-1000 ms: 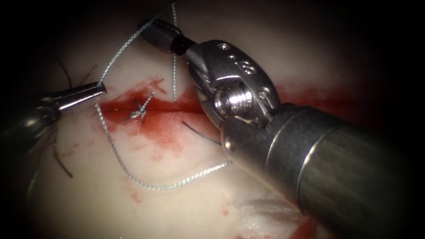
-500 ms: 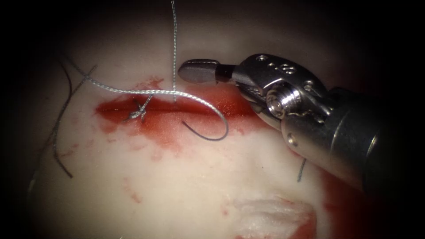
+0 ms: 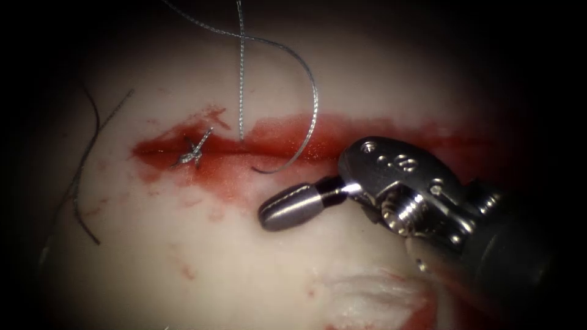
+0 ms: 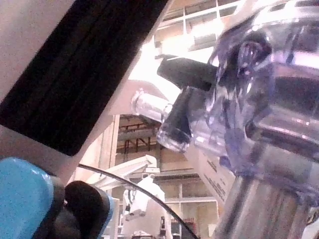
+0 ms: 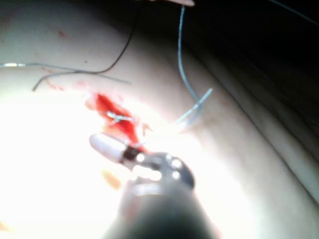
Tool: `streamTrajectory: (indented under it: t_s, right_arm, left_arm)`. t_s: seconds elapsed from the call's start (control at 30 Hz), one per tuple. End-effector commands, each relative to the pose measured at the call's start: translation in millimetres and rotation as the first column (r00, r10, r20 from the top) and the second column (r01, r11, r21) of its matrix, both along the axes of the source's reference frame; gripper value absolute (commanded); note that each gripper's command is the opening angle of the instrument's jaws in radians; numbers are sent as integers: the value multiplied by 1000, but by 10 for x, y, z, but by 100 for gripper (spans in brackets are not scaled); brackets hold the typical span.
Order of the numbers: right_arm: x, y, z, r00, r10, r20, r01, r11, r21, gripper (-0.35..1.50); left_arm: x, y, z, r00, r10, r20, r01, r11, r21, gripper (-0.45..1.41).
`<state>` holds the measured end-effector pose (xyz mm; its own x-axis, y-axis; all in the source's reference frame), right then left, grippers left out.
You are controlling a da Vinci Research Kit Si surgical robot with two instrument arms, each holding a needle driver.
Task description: Wound Closure
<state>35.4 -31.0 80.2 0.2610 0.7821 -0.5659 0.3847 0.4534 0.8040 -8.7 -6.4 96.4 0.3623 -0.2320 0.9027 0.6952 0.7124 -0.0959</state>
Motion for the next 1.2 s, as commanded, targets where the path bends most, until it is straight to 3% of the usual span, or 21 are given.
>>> streamTrajectory:
  t_s: [0.03,0.2,0.3,0.43,0.57,0.8,1.03,1.2]
  right_arm:
    - [18,7,-4,999,33,-26,-33,999,25,-35]
    - [46,16,-5,990,142,-23,-141,988,63,-35]
    - [44,27,-11,988,152,-24,-150,986,78,-35]
    - [6,44,-15,979,168,114,-170,985,11,-35]
    - [-39,66,-6,933,216,288,-201,976,-83,-35]
    - [-82,96,27,880,330,342,-306,944,-124,-35]
    - [-63,88,53,863,361,353,-327,933,-153,-35]
    - [-24,75,58,906,331,263,-312,943,-111,-35]
  left_arm:
    - [-7,7,1,1000,-4,-12,4,1000,2,-45]
    - [-15,-16,20,998,42,-56,-41,999,23,-45]
    - [-14,-17,18,998,49,-49,-48,998,34,-45]
    - [-7,-15,7,998,57,-33,-55,997,52,-45]
    - [-1,-12,-4,999,53,-6,-52,995,80,-45]
    - [3,-10,-11,999,41,25,-43,995,93,-45]
    - [-2,-11,-9,999,19,33,-23,994,105,-45]
    - [-8,-17,-2,999,27,29,-30,995,97,-45]
